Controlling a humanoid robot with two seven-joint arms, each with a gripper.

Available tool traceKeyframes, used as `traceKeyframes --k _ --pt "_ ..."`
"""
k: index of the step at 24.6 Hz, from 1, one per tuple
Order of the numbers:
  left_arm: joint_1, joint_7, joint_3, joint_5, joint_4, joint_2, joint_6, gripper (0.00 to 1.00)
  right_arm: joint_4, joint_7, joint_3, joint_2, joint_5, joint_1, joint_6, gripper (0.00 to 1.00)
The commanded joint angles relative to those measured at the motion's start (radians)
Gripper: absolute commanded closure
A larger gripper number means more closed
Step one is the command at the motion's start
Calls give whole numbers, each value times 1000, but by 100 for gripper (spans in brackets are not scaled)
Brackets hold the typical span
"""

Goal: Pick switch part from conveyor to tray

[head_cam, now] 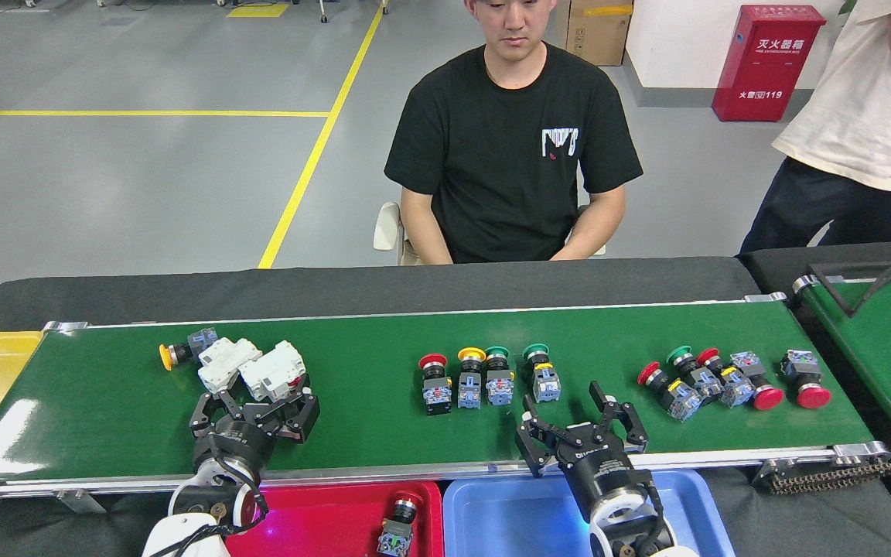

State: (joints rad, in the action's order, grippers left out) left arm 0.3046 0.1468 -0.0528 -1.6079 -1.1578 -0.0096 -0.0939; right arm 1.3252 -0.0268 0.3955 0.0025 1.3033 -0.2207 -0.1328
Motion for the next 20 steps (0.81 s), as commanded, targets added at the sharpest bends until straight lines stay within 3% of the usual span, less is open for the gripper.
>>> traceKeyframes --k 1,5,6,8,9,10,11,12,14,20 --pt "44 -10 2 -1 24 4 34 0 -26 -8 8 22 2 -46 18 1" --pt "102 -18 4 -1 110 4 95 1 -213 -8 11 106 7 -160 64 1" --pt "107 -21 5 -3 121 5 98 5 -262 -8 11 120 5 -192 67 1" --pt "102 -21 11 -1 121 4 86 44 -342 -1 13 143 7 -235 76 5" --pt "96 -23 19 5 119 4 75 70 -359 -1 13 154 7 -247 84 15" --pt "87 -23 27 10 115 5 46 83 -362 -1 13 157 14 -252 90 37" --pt "77 -30 22 16 99 -1 6 89 -362 -1 13 156 24 -252 101 66" --pt "64 -46 21 23 67 -3 -24 93 -363 -4 13 154 27 -252 127 83" --pt "10 -56 24 28 0 2 -47 95 -363 -8 11 149 25 -252 186 95" --pt "-134 -56 13 57 -244 8 -171 96 -291 -12 11 143 19 -217 205 99"
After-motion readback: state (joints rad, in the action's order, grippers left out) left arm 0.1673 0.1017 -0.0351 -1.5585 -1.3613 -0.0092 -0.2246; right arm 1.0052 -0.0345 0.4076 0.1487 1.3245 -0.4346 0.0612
